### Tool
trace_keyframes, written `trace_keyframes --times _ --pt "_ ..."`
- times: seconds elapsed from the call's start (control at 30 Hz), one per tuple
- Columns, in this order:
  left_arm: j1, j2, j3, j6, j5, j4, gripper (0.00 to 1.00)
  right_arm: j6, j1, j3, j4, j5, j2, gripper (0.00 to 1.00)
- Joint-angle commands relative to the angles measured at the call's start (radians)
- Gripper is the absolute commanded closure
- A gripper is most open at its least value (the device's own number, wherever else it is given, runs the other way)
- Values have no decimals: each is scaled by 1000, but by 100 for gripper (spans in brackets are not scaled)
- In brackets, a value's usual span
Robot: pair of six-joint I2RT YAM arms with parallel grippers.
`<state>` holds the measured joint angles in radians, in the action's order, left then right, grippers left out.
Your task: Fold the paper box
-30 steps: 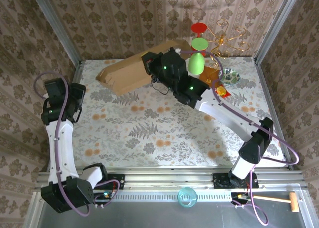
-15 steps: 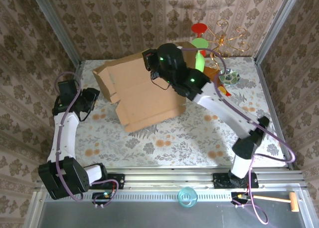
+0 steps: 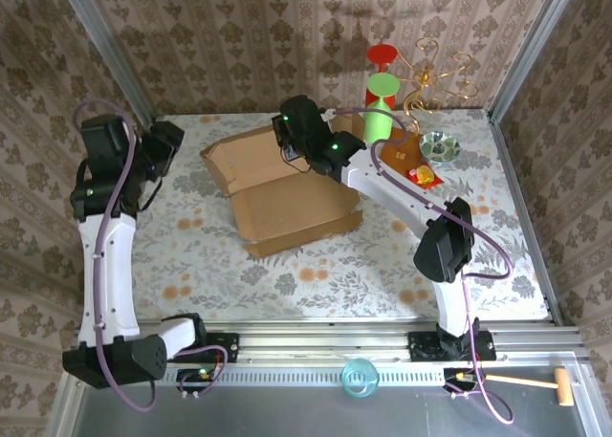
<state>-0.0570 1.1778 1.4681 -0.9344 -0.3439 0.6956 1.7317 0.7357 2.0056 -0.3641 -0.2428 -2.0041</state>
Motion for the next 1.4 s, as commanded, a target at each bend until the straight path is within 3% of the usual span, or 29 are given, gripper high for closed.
trace_keyframes --times 0.0,0.17,1.0,1.37 --pt "57 99 38 -10 -31 37 48 24 -2 11 17 -4 20 100" --pt "136 196 121 13 2 93 48 32 -15 -10 33 4 33 100" --pt "236 317 126 -66 -20 -8 48 64 -27 -87 96 33 76 100" --pt "243 309 132 -86 1 12 66 58 -24 -119 101 31 102 100"
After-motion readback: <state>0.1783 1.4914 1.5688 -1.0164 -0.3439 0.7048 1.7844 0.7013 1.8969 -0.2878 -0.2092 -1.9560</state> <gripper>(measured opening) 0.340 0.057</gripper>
